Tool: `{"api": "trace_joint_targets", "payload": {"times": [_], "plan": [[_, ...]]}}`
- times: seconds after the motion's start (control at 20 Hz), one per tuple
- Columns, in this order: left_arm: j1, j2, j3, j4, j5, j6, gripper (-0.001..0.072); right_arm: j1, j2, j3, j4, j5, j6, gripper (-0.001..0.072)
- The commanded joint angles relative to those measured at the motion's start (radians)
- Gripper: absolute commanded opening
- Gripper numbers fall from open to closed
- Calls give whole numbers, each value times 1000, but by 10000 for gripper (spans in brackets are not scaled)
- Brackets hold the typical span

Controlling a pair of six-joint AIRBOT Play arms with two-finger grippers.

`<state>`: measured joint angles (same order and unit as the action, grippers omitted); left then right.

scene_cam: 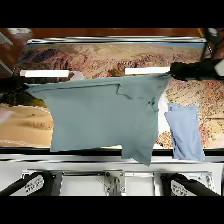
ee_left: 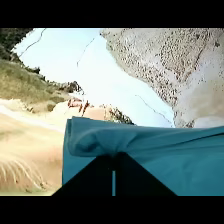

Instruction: Fold the shirts.

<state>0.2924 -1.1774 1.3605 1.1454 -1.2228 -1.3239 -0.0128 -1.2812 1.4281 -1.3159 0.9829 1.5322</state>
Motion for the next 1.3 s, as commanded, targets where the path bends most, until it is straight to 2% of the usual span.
{"api": "trace_joint_targets", "payload": {"times": [0.0, 0.15, 0.3, 0.55, 0.7, 0.85, 0.95, 1.1, 1.25], "plan": [[0, -184, -10, -144, 230, 93, 39, 61, -177, -11, 12, -311, -2, 60], [0, -288, -10, -144, 323, 158, 39, 63, -274, -11, 29, -417, 2, 60], [0, -374, -10, -145, 402, 164, 39, 63, -349, -11, 33, -470, 2, 60], [-27, -465, -10, -144, 398, 164, 39, 63, -428, -11, 62, -450, 15, 60], [-39, -473, -10, -117, 327, 164, 39, 58, -435, -11, 57, -383, 28, 60], [-38, -480, -10, 13, 151, 159, 38, 44, -430, -10, 56, -219, 28, 59], [-37, -497, -11, 38, 39, 140, 38, 44, -443, -11, 45, -107, 28, 60], [-43, -509, -11, 37, -2, 50, 38, 44, -470, -11, 42, -34, 43, 60], [-59, -509, -11, 37, -9, 19, 38, 48, -480, -11, 42, -39, 54, 60]]}}
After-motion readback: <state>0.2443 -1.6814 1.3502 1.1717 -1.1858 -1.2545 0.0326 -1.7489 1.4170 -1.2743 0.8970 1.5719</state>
